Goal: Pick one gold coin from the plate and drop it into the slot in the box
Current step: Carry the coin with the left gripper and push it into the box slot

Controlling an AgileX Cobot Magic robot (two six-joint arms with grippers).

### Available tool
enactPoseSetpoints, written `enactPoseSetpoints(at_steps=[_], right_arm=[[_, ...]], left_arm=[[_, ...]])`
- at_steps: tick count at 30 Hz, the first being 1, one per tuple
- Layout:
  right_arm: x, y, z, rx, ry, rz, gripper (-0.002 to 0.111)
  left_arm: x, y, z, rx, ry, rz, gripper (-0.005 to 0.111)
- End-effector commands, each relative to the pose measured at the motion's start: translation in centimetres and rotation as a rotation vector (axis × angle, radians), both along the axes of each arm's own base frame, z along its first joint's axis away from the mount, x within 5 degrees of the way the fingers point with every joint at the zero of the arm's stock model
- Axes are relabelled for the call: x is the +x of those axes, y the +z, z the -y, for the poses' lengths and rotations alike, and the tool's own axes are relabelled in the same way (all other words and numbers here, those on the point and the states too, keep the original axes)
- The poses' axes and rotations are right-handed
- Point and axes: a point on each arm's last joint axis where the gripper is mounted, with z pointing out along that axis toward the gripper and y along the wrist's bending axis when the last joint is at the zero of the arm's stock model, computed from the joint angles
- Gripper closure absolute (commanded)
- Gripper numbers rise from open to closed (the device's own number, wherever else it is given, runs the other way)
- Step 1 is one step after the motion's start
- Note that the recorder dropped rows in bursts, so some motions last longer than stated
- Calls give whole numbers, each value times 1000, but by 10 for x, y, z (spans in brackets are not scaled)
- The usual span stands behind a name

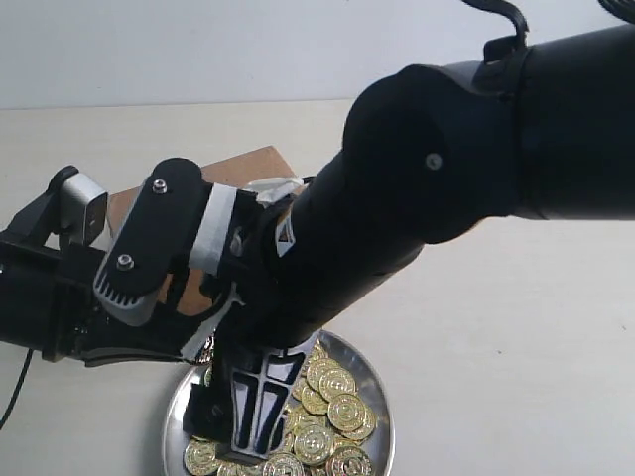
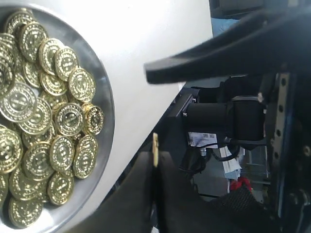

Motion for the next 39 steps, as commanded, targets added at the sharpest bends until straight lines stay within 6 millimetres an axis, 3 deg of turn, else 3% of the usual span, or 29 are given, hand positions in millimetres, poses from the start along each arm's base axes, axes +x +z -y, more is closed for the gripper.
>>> enactPoseSetpoints(at_steps=[1,7,11,13,15,17,20,27,31,39], right_arm=[[-6,14,12,-40,-57,-28,11],[-12,32,23,2,-261,-108,11],[-17,29,28,-63,-286,-177,12],[-18,25,29,-94,-295,-200,18],[-18,24,29,-101,-324,-214,35],[-18,24,30,-110,-319,-212,60],[-18,24,30,-110,-318,-212,105],[-27,37,36,-76,-396,-272,108],[-37,63,48,-5,-386,-228,108],[-55,96,70,89,-369,-172,108]], left_arm=[[14,15,2,-2,-37,97,107],[43,37,3,69,-60,263,107],[66,56,3,139,-48,410,107],[75,65,2,169,-39,472,107],[83,73,2,193,-27,529,107],[89,80,2,213,-31,586,107],[96,82,1,301,-76,692,107],[104,71,14,512,-226,947,107],[107,54,31,522,-294,977,107],[119,34,32,569,-283,985,107]])
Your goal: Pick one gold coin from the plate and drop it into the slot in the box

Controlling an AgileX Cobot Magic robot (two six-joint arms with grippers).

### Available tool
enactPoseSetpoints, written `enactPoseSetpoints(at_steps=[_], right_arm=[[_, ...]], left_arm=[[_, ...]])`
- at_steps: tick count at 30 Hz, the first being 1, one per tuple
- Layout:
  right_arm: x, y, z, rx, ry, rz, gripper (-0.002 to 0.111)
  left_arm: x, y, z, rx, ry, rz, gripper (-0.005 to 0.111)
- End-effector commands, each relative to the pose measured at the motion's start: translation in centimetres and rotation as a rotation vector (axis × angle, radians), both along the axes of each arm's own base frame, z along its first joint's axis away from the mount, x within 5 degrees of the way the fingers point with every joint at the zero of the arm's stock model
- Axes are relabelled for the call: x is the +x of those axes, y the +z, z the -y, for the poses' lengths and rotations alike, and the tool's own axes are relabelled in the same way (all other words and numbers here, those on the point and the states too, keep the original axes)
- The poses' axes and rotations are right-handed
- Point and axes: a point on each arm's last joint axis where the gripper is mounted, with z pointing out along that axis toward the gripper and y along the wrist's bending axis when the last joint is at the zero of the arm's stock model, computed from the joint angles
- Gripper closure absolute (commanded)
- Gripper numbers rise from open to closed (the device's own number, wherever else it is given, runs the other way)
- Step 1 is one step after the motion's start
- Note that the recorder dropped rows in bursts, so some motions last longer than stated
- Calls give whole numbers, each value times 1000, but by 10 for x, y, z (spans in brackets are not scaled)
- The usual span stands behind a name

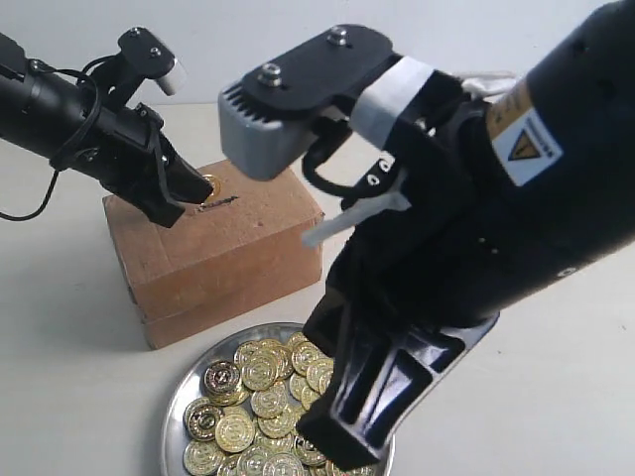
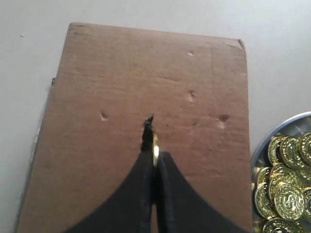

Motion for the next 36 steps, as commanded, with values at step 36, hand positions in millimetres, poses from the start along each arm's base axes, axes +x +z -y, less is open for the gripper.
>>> enactPoseSetpoints(at_steps=[36], right_arm=[[-10,14,12,11,8,13,108]], left_arm=[[7,-20,13,63,-84,71,105]])
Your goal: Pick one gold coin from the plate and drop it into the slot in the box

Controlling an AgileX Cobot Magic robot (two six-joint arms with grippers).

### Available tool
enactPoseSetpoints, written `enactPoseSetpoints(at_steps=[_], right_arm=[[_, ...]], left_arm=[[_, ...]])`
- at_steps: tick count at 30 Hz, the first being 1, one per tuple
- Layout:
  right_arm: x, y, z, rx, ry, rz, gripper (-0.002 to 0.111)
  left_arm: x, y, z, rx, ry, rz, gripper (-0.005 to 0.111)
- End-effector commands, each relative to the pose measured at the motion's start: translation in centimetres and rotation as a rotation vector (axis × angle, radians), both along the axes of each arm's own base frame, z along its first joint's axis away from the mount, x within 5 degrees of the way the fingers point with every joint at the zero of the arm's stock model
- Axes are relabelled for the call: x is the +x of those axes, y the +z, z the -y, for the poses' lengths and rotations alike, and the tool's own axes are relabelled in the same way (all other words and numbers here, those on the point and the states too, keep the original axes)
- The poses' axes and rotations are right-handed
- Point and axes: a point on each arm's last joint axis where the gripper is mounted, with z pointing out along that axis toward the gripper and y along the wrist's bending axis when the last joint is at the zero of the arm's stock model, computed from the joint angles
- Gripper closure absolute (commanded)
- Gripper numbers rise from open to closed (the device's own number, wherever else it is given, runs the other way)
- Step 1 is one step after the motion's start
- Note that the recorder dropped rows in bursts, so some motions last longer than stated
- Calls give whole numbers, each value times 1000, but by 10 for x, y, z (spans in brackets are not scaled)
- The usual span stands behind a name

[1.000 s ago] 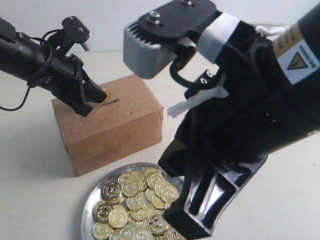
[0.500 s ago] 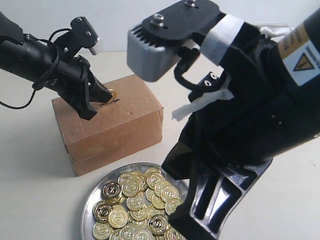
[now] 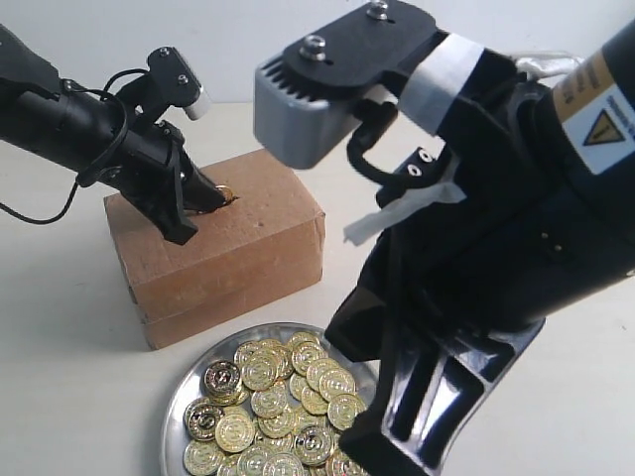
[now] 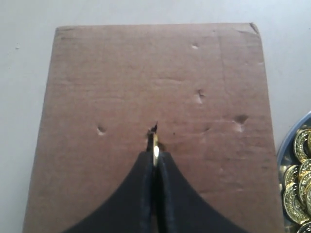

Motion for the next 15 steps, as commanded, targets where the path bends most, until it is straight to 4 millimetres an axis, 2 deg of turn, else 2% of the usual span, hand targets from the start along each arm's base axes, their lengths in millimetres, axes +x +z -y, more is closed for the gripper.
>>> enactPoseSetpoints(at_steps=[1,4,5,7,9,10,12,14,15], right_arm=[[0,3,1,5,2,11,108],[0,3,2,4,2,10,108],[0,3,2,4,2,10,108],[0,3,2,3,4,11,108],[0,3,2,-4,6,20,108],[1,3,3,-13,6,33,108],[7,4,3,-22,3,107,108],[17,14,3,30,-1,269,108],[19,19,3,49,8,331,108]], left_arm=[[1,-2,2,6,-7,2,103],[1,-2,2,6,-7,2,88],[1,-2,2,6,-7,2,73],[1,-2,2,6,-8,1,56],[-1,5,2,-2,-8,21,52],[-2,10,1,-7,-8,35,52],[-7,31,-1,-29,-8,91,63],[-25,73,-6,-80,-25,179,100],[-32,85,-7,-91,-40,202,106]])
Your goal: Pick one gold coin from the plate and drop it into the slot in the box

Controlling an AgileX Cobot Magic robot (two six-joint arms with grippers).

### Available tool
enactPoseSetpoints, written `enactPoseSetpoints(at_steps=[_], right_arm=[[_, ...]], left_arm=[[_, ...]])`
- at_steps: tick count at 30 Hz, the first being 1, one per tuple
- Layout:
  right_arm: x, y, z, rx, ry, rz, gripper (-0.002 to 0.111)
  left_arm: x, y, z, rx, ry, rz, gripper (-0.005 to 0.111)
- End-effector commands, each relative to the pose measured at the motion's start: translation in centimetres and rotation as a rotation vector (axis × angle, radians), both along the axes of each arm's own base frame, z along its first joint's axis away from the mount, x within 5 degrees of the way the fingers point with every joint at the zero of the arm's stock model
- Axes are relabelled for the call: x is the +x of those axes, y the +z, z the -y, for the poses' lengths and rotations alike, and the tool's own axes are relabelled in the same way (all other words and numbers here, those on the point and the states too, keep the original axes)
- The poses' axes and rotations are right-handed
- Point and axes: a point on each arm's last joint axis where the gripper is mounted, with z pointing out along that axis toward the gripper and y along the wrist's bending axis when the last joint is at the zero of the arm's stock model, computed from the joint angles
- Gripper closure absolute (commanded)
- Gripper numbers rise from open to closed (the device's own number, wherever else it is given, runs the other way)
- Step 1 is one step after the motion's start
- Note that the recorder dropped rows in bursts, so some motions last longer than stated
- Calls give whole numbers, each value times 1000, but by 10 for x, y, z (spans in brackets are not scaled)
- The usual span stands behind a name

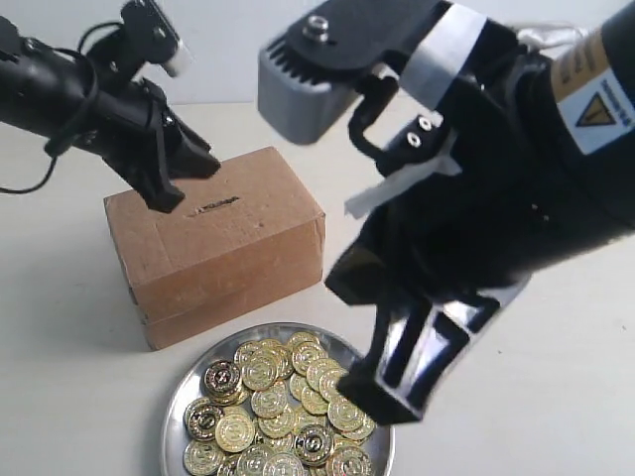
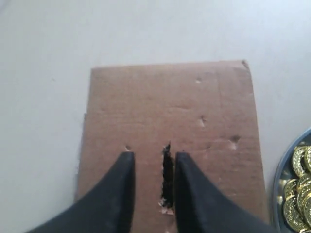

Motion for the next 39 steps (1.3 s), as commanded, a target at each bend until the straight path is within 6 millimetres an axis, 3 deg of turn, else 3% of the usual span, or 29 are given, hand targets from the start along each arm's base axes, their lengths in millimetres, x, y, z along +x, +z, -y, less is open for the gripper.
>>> enactPoseSetpoints(at_steps=[1,5,7,15,21,29,32,35,39], right_arm=[[10,23,2,83,47,281,108],[14,27,10,33,97,481,108],[14,25,14,43,78,527,108],[7,15,23,156,-215,271,108],[7,15,23,169,-233,256,108],[7,16,24,171,-233,257,108],[2,23,30,199,-236,277,108],[-3,35,42,249,-257,312,108],[-10,56,76,340,-367,379,108]], left_arm=[[-34,61,-6,-72,-59,122,107],[-75,114,-19,-161,-55,224,107],[-89,128,-24,-179,-62,265,107],[-144,173,-43,-246,-91,443,107],[-168,188,-52,-272,-95,524,107],[-174,191,-55,-278,-97,543,107],[-185,194,-61,-283,-94,563,107],[-203,195,-73,-283,-61,612,107],[-237,197,-89,-284,2,718,107]])
